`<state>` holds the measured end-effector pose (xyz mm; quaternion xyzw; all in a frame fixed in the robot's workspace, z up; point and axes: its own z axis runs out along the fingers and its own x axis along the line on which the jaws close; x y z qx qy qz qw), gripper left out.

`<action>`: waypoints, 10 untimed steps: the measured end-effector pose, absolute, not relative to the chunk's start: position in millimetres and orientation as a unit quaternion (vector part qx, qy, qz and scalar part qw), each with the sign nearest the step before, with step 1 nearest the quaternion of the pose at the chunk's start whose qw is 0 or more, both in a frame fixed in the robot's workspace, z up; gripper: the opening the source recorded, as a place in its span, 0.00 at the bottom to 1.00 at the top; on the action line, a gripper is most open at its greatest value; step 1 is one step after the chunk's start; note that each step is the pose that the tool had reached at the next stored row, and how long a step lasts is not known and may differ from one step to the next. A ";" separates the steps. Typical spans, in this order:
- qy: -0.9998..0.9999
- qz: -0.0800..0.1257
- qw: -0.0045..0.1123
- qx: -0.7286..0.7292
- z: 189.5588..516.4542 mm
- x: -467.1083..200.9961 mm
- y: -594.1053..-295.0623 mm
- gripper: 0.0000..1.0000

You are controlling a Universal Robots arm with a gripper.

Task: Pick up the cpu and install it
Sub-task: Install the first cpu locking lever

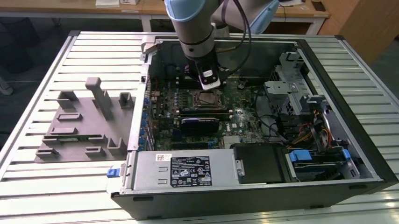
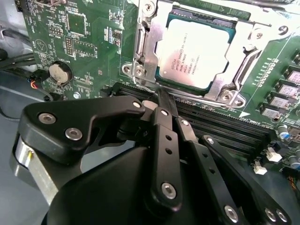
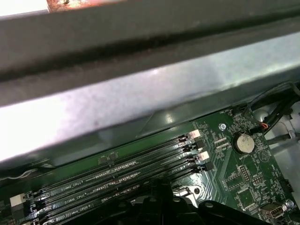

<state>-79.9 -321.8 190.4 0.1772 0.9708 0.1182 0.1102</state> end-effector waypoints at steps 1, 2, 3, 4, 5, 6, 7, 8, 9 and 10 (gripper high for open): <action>0.971 0.118 0.110 0.177 190.2 -79.9 -321.8 0.11; 0.971 0.118 0.110 0.177 190.0 -79.9 -321.7 0.11; 0.971 0.118 0.110 0.177 189.8 -79.8 -321.7 0.11; 0.971 0.118 0.110 0.177 189.5 -79.8 -321.7 0.11; 0.971 0.118 0.110 0.177 189.3 -79.8 -321.7 0.11; 0.971 0.118 0.110 0.177 189.0 -79.8 -321.7 0.11; 0.971 0.118 0.110 0.177 188.8 -79.8 -321.7 0.11; 0.971 0.118 0.110 0.177 188.7 -79.8 -321.7 0.11; 0.971 0.118 0.110 0.177 188.6 -79.7 -321.7 0.11; 0.971 0.118 0.110 0.177 188.6 -79.3 -321.7 0.11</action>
